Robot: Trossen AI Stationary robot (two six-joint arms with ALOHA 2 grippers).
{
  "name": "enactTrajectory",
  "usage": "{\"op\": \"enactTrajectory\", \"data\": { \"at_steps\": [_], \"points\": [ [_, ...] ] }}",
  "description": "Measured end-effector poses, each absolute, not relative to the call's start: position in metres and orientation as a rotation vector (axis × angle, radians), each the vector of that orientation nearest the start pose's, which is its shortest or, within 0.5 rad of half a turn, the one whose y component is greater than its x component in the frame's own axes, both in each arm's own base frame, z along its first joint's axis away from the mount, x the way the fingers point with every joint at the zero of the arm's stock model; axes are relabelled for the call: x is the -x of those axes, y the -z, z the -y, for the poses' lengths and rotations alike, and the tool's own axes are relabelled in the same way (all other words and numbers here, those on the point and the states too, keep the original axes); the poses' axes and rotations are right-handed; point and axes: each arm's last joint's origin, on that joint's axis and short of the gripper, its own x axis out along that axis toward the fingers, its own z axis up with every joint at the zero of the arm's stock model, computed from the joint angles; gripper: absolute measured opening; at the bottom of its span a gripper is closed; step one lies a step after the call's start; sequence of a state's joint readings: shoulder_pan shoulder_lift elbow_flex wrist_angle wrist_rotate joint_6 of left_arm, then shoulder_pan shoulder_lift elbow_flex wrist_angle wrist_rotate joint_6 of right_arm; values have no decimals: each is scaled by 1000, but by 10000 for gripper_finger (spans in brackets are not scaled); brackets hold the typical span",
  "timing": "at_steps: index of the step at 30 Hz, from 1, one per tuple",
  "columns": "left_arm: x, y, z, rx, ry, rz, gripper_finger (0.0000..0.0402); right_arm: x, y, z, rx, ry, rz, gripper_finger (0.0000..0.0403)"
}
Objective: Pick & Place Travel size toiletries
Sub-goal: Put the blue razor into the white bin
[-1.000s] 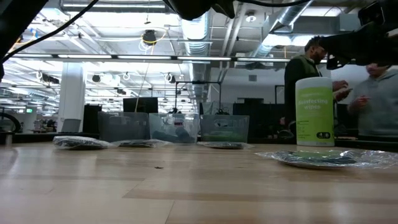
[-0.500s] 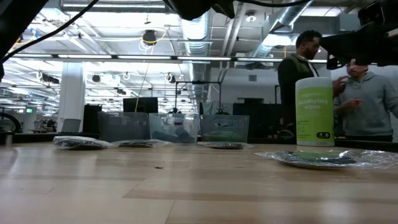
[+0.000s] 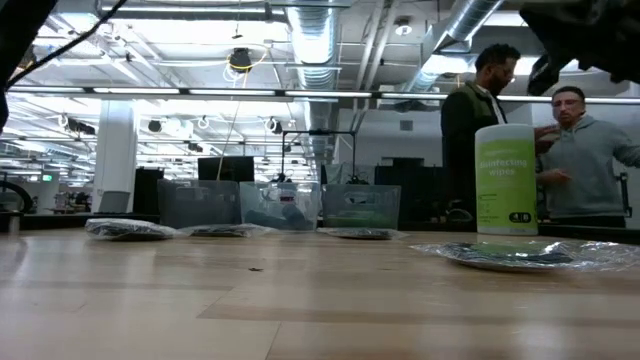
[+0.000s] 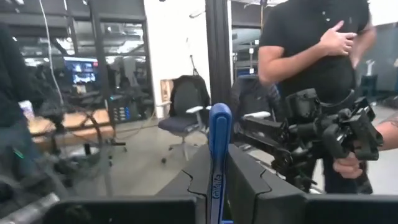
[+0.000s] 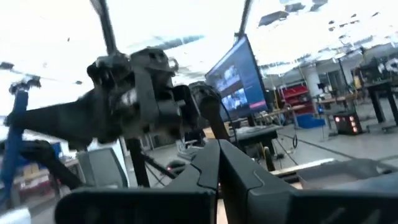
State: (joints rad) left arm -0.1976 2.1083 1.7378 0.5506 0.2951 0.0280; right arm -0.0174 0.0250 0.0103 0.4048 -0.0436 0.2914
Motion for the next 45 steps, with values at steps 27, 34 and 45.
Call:
{"op": "enactTrajectory", "data": {
  "at_steps": [27,34,45],
  "points": [
    [-272,-371,41,60,38,231,15,-51,-256,12,-462,185,1077,0],
    [-258,-369,40,105,44,252,15,-81,-261,16,-615,355,624,24],
    [-281,-343,43,183,52,146,15,-197,-346,11,-365,197,-30,179]
  ]
}}
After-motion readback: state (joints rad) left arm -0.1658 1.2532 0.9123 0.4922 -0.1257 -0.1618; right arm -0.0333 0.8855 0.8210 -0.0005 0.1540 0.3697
